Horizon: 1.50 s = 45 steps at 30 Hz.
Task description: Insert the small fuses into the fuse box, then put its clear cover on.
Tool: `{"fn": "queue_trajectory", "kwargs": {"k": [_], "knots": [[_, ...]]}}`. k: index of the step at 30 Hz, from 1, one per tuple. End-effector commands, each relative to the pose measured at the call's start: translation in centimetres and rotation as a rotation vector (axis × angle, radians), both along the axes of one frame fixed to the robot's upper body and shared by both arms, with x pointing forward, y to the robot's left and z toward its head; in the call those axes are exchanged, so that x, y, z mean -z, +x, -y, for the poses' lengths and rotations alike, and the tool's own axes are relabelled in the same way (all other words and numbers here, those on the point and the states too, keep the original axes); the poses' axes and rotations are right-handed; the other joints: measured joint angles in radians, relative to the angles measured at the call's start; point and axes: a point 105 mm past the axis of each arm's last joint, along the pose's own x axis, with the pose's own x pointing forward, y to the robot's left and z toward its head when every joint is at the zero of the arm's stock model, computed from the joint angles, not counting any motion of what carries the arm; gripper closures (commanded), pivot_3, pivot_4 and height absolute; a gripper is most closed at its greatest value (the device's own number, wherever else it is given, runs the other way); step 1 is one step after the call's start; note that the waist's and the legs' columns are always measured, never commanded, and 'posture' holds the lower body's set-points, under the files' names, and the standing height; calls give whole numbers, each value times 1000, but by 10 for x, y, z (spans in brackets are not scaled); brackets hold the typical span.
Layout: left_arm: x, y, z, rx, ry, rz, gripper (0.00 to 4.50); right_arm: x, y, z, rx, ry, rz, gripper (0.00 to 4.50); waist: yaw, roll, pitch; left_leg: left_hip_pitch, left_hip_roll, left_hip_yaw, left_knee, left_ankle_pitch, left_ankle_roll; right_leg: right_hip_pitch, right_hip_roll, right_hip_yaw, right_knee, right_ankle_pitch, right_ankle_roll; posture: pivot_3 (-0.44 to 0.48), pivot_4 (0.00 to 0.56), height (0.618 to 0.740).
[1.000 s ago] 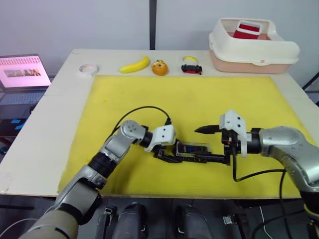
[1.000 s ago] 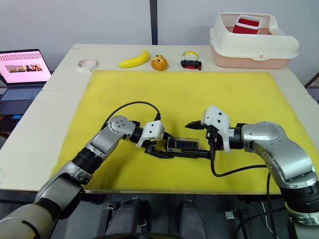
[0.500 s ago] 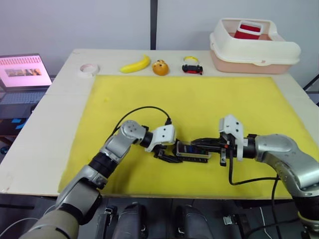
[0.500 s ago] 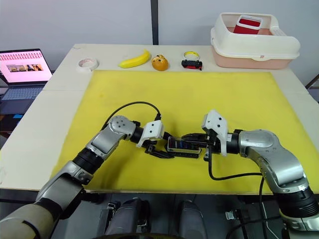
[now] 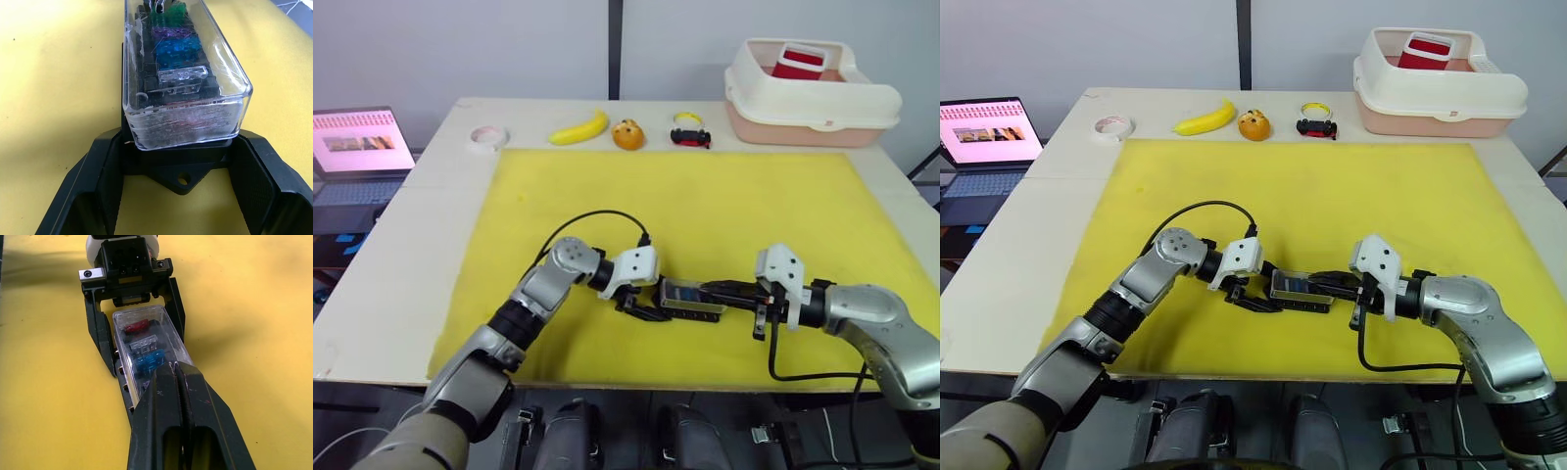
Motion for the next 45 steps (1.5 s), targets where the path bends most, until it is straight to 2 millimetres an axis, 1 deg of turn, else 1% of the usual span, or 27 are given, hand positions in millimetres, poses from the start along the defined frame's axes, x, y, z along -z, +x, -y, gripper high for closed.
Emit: {"fn": "queue_trajectory", "kwargs": {"k": [1,3,5,7,11,16,20,23,28,29,31,35,36,38,40,42,43,45], "knots": [[-7,3,0,-8,-17,20,1972,14,-10,-9,-25,-24,-71,4425,0,0,0,0,0,0,0,0,0,0,0,0,0,0,0,0,150,740],[-7,3,1,-8,-18,19,1972,17,-11,-10,-14,-30,-89,4425,0,0,0,0,0,0,0,0,0,0,0,0,0,0,0,0,150,740],[-6,2,2,-8,-19,17,1972,26,-11,-9,4,-61,-124,4425,0,0,0,0,0,0,0,0,0,0,0,0,0,0,0,0,150,740],[-5,2,2,-8,-19,16,1972,41,-13,-2,37,-123,-181,4425,0,0,0,0,0,0,0,0,0,0,0,0,0,0,0,0,150,740],[-4,2,3,-9,-21,16,1972,57,-19,6,77,-177,-270,4425,1,-3,-4,2,1,-1,0,0,1,3,0,-1,-1,0,0,0,150,740],[-4,2,3,-10,-20,17,1972,59,-20,6,89,-197,-287,4425,1,-5,-5,12,2,-2,-3,-1,1,13,-1,-3,-4,-3,-3,0,150,740],[-4,3,4,-11,-20,17,1972,55,-21,-3,64,-188,-275,4425,0,-5,-7,13,2,-2,-4,-1,1,14,-2,-3,-4,-3,-4,0,150,740],[-4,4,4,-12,-19,18,1972,52,-26,-11,30,-177,-281,4425,0,-5,-7,13,2,-2,-4,-1,1,14,-2,-3,-4,-3,-4,0,150,740],[-5,5,5,-14,-21,18,1972,50,-31,-13,14,-185,-288,4425,0,-5,-8,13,1,-2,-4,-1,1,13,-2,-3,-4,-3,-4,0,150,740],[-5,5,5,-14,-21,19,1972,46,-29,-13,13,-179,-267,4425,1,-5,-8,13,1,-2,-4,-1,1,13,-2,-3,-4,-3,-4,0,150,740],[-4,5,5,-13,-20,20,1972,32,-22,-16,16,-145,-212,4425,1,-5,-8,13,1,-2,-4,-1,1,13,-2,-3,-4,-3,-4,0,150,740],[-4,5,3,-9,-17,21,1972,-10,-4,-19,3,-75,-42,4425,0,-5,-8,13,1,-2,-5,-1,1,13,-2,-3,-4,-3,-4,0,150,740],[-3,4,3,-8,-17,21,1972,-16,-2,-19,-3,-70,-16,4425,0,-5,-7,12,1,-2,-5,-1,1,12,-2,-2,-4,-3,-4,0,150,740],[-3,5,2,-8,-16,22,1972,-31,1,-16,-15,-49,-34,3885,0,-4,-7,11,1,-2,-5,-1,1,11,-3,-2,-4,-3,-4,0,150,740],[-4,5,2,-9,-15,23,1972,-40,-2,-16,-63,-56,-59,3160,1,-4,-7,11,0,-1,-5,-1,1,10,-4,-2,-4,-3,-4,0,150,740],[-4,6,2,-9,-15,24,1972,-40,-1,-15,-84,-92,-55,2144,1,-4,-6,10,0,-1,-6,-1,1,10,-5,-2,-4,-3,-4,0,150,740],[-4,6,2,-9,-15,24,1972,-39,2,-14,-83,-108,-54,1746,0,-4,-6,11,0,-1,-6,-1,1,10,-5,-2,-4,-3,-4,0,150,740],[-4,6,2,-8,-16,26,1972,-34,5,-11,-83,-133,-75,686,0,-4,-6,11,0,-1,-6,-1,1,10,-5,-2,-4,-3,-4,0,150,740]]}}
